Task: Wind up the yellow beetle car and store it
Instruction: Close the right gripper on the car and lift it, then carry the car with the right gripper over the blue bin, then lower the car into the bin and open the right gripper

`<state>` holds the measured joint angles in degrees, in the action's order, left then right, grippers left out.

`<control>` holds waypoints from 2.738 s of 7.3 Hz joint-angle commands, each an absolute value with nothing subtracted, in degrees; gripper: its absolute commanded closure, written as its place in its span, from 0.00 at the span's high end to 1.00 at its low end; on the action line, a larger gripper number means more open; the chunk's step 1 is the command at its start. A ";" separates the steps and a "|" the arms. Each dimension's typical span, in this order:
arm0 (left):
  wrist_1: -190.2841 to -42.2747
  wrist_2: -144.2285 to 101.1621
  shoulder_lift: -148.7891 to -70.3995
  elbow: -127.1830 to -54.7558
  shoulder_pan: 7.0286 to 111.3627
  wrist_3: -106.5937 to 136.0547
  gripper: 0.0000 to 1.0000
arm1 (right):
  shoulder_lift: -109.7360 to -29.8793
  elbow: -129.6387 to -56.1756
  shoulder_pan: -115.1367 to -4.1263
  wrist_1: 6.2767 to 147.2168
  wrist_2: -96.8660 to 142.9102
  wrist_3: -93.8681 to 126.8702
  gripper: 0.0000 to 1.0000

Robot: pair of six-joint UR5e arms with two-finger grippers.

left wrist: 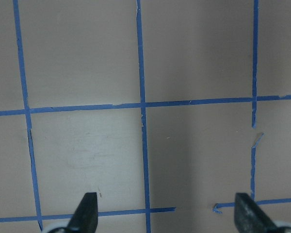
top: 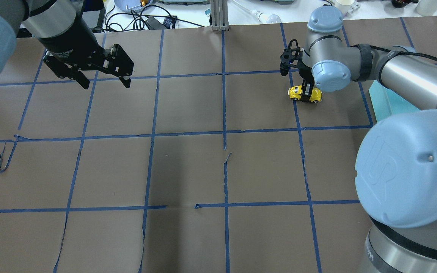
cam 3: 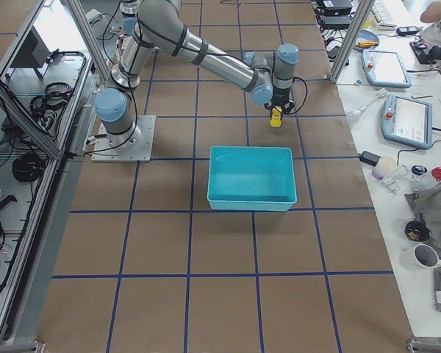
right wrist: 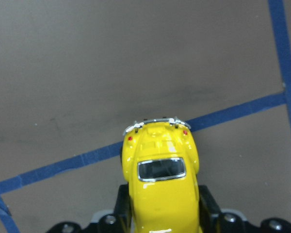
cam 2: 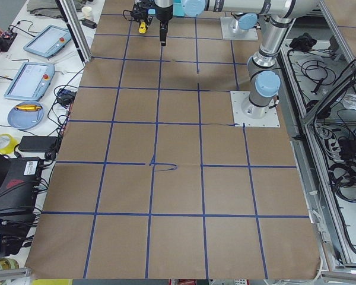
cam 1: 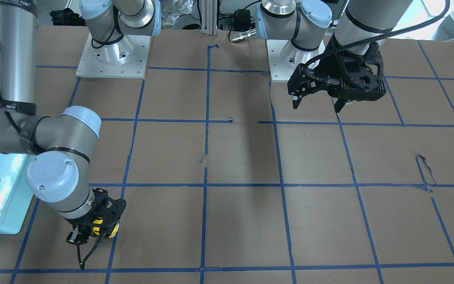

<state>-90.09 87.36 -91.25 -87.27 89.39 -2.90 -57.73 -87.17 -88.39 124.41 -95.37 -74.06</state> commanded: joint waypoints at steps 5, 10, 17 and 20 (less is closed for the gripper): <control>-90.09 87.36 -91.23 -87.28 89.38 -2.90 1.00 | -69.07 -86.83 -74.74 117.17 -94.75 -88.02 0.00; -90.09 87.36 -91.23 -87.28 89.30 -2.90 1.00 | -70.23 -92.52 -59.61 108.81 -96.06 -115.11 0.00; -90.09 87.19 -91.14 -87.28 89.38 -2.90 1.00 | -67.77 -101.16 -56.07 116.81 -98.44 -117.07 0.79; -90.09 87.10 -91.14 -87.19 89.47 -2.90 1.00 | -70.56 -98.80 -56.42 116.90 -92.64 -116.55 1.00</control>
